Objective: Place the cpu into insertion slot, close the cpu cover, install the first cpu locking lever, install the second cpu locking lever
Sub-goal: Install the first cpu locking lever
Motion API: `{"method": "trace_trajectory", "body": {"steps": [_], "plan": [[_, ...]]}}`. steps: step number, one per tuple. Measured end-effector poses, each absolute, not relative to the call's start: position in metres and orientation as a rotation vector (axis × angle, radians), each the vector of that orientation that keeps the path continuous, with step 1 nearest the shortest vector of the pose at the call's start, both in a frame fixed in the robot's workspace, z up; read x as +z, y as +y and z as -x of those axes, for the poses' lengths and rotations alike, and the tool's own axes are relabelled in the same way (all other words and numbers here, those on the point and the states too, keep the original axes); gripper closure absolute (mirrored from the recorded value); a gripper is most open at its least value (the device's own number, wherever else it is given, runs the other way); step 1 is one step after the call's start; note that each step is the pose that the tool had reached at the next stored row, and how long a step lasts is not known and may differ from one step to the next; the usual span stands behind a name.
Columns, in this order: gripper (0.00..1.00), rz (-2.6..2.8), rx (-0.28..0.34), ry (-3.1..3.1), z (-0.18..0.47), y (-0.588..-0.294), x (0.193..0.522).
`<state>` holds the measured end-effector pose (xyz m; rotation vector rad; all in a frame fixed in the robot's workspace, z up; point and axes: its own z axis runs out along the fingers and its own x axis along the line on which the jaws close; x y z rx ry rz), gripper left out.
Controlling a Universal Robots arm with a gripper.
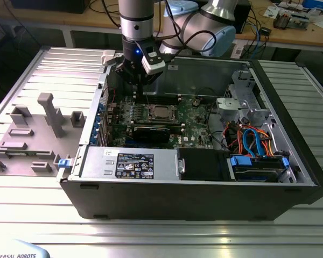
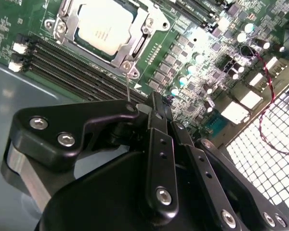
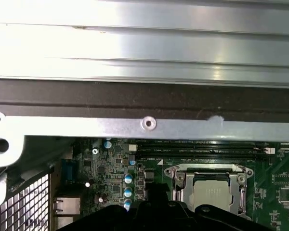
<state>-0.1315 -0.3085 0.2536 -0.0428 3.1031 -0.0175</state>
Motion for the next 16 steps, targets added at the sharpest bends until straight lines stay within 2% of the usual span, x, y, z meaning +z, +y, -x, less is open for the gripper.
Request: {"method": "trace_trajectory", "body": {"steps": [16], "plan": [[0.89, 0.064, -0.017, 3.098, 0.1286, -0.3056, 0.2563]]}}
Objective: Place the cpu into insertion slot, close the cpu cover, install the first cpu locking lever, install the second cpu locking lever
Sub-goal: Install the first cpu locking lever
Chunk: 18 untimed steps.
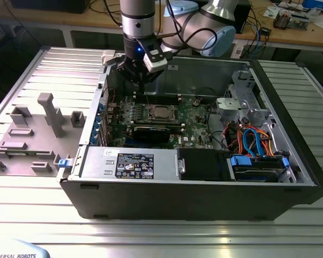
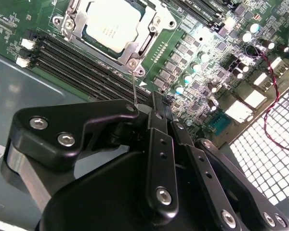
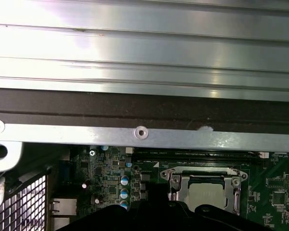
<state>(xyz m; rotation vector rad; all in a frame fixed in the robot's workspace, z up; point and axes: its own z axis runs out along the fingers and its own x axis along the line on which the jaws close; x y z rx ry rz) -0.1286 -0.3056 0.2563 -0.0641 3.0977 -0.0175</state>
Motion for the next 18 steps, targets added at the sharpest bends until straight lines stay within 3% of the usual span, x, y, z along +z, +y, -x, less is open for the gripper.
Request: {"method": "trace_trajectory", "body": {"steps": [18], "plan": [[0.89, 0.074, -0.017, 3.097, 0.1230, -0.3056, 0.2563]]}}
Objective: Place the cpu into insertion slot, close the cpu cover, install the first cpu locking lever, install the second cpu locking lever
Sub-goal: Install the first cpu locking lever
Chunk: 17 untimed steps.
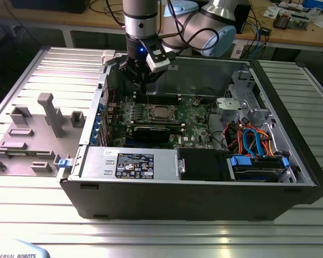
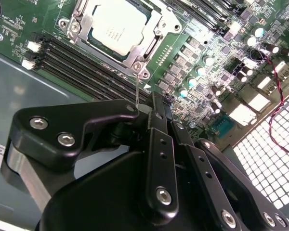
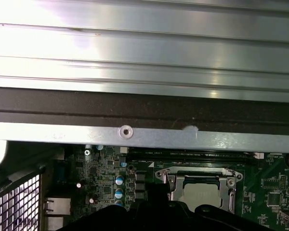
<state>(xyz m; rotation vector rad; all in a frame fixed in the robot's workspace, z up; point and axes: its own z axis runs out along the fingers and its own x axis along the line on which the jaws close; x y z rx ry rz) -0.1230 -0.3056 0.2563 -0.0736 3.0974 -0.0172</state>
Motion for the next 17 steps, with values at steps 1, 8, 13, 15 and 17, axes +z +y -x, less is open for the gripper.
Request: {"method": "trace_trajectory", "body": {"steps": [1, 8, 13, 15, 17], "plan": [[0.89, 0.076, -0.017, 3.097, 0.1214, -0.3056, 0.2563], [0.89, 0.078, -0.017, 3.097, 0.1205, -0.3056, 0.2563], [0.89, 0.082, -0.017, 3.097, 0.1182, -0.3056, 0.2563], [0.89, 0.083, -0.017, 3.097, 0.1177, -0.3056, 0.2563], [0.89, 0.083, -0.017, 3.097, 0.1173, -0.3056, 0.2563]]}}
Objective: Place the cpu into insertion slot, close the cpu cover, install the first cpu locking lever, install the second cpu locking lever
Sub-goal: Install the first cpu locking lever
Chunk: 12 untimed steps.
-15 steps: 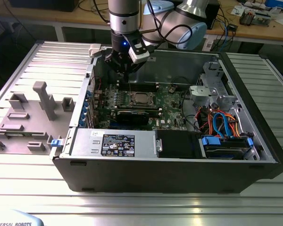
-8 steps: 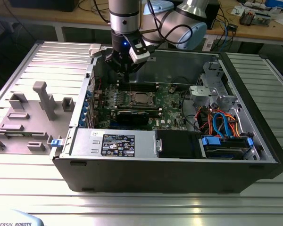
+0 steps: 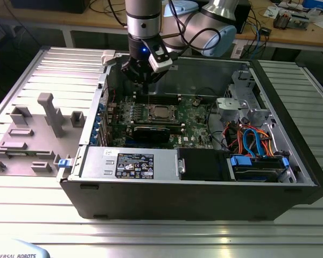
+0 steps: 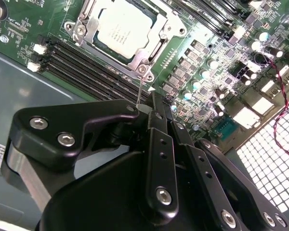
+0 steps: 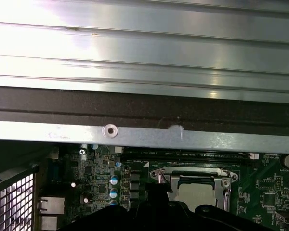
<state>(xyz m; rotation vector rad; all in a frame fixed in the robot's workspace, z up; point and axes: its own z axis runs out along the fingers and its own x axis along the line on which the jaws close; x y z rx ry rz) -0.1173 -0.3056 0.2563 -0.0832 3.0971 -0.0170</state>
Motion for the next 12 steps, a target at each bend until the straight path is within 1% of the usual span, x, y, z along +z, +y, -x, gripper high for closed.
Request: {"method": "trace_trajectory", "body": {"steps": [12], "plan": [[0.89, 0.087, -0.017, 3.097, 0.1150, -0.3056, 0.2563]]}}
